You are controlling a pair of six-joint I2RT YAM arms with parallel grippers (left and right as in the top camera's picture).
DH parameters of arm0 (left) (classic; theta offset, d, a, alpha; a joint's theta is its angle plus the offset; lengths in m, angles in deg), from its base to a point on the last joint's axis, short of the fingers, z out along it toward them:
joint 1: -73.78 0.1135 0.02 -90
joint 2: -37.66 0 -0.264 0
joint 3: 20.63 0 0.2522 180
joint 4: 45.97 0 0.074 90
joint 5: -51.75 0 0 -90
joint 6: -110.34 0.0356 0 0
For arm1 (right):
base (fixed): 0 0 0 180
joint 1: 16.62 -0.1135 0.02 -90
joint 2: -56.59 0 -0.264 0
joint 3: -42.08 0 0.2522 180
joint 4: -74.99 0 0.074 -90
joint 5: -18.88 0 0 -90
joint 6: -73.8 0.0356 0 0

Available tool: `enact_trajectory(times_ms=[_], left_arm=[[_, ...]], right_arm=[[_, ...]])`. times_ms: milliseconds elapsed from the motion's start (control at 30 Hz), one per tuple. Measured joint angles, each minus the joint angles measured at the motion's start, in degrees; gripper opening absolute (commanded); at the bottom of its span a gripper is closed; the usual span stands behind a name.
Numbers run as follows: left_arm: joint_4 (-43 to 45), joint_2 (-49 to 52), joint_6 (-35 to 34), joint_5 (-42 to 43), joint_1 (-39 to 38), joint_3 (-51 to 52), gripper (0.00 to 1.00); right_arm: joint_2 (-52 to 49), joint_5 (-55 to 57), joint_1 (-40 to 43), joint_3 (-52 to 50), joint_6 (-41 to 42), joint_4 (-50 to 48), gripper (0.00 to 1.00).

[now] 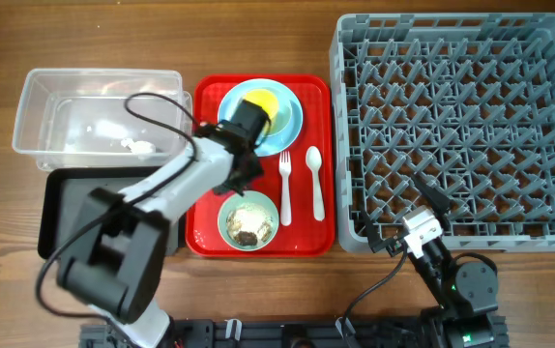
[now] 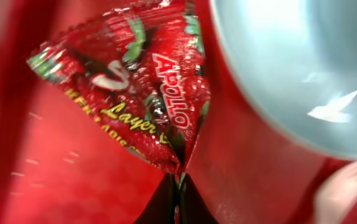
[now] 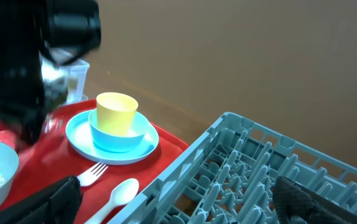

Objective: Sort waste into correct bins and load items into the dishwasher rack
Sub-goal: 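Carry the wrapper left and drop it into the clear bin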

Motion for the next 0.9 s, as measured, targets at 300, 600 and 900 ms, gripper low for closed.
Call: enact_trajectory(times_ms=[300, 600, 900], left_arm=[[3.06, -14.97, 1.27, -2.45, 9.40, -3.13, 0.04], [5.77, -15.39, 1.36, -3.37, 19.80, -3.23, 0.07], [11.89, -6.73, 1.99, -7.56, 25.59, -3.21, 1.00]], right_arm=[[0.00, 0.00, 0.00, 0.00, -0.02, 0.00, 1.00], [0.00, 0.00, 0.00, 0.00, 0.00, 0.00, 1.00], [0.00, 0.00, 0.00, 0.00, 0.00, 0.00, 1.00]])
